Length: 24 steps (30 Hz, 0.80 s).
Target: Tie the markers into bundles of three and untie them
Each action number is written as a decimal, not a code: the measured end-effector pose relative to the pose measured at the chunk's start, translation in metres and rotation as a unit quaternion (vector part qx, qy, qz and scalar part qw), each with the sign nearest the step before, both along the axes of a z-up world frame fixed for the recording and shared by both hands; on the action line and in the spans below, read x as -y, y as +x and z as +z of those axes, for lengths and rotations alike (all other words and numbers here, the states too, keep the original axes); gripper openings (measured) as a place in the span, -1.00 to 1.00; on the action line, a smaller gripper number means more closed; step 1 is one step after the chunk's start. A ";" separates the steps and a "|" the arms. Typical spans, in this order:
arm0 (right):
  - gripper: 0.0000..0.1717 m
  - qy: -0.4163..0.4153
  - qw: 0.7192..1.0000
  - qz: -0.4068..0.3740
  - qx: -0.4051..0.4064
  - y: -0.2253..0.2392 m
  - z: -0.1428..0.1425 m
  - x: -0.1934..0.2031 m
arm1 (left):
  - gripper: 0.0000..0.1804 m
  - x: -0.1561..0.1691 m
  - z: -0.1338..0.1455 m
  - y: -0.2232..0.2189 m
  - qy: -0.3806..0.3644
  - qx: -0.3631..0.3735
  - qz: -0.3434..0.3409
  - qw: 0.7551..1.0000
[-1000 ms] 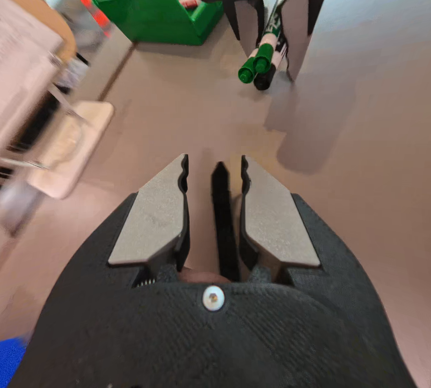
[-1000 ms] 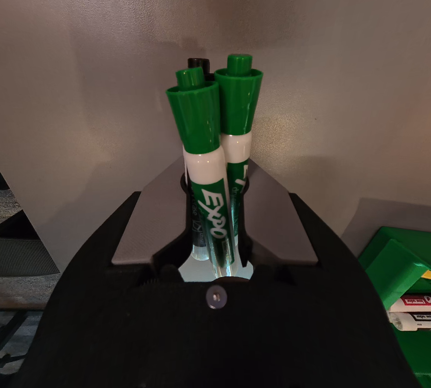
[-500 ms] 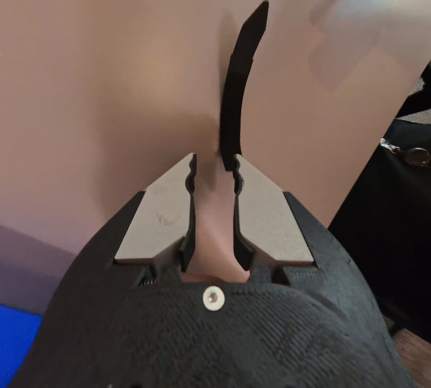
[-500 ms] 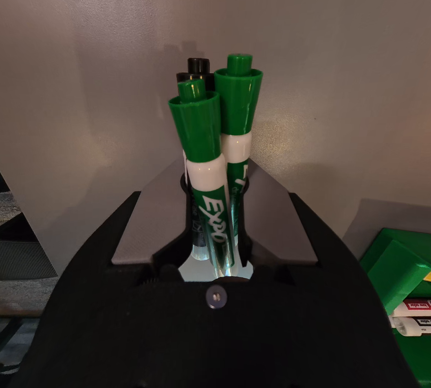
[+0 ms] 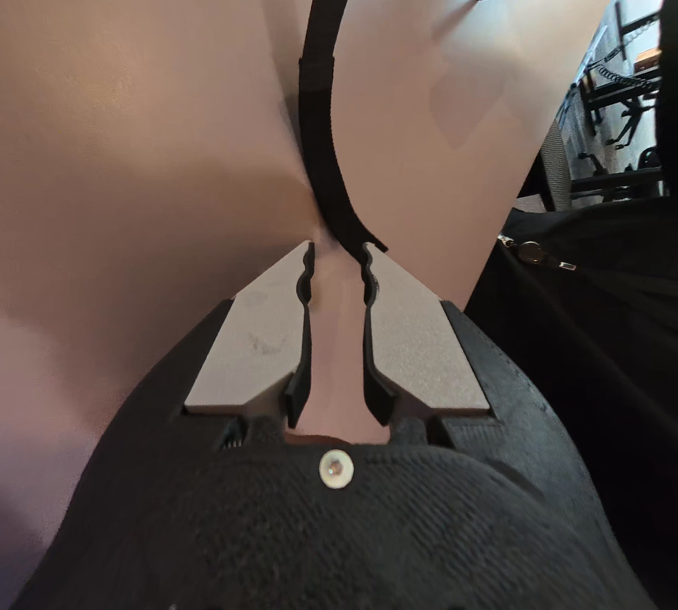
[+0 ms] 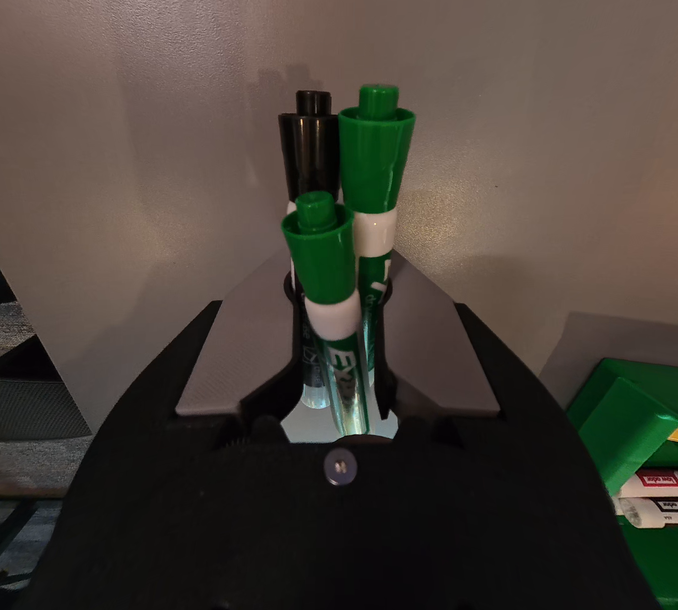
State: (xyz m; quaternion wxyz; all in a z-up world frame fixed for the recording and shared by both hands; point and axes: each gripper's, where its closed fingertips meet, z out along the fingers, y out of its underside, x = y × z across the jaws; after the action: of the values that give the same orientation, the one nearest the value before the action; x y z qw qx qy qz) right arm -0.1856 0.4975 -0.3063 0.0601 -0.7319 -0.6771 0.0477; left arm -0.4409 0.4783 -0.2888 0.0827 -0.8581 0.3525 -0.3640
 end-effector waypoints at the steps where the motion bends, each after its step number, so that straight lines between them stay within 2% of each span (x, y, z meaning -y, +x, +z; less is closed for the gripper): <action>1: -0.57 0.000 1.000 0.000 0.003 0.000 0.000 0.000 | -0.74 0.002 -0.004 0.000 0.000 -0.007 -0.005 1.000; 6: -0.57 -0.026 0.992 0.011 0.123 0.027 0.002 -0.001 | -0.84 0.012 -0.008 0.013 -0.007 0.008 -0.027 1.000; 10: -0.56 -0.022 0.986 0.014 0.165 0.034 0.012 -0.009 | -0.86 0.014 -0.009 0.025 -0.006 0.021 -0.039 0.999; 15: -0.57 -0.006 0.986 0.024 0.166 0.031 0.011 -0.012 | -0.83 0.013 -0.008 0.029 0.008 0.023 -0.051 0.998; 24: -0.56 -0.008 0.987 0.023 0.159 0.032 0.004 -0.012 | -0.68 -0.010 -0.003 0.003 0.068 0.006 0.012 0.998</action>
State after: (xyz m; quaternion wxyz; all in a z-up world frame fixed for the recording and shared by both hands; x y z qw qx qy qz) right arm -0.1532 0.5093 -0.3021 -0.0549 -0.7145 -0.6946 -0.0624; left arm -0.4375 0.4882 -0.2916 0.1478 -0.8522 0.3659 -0.3435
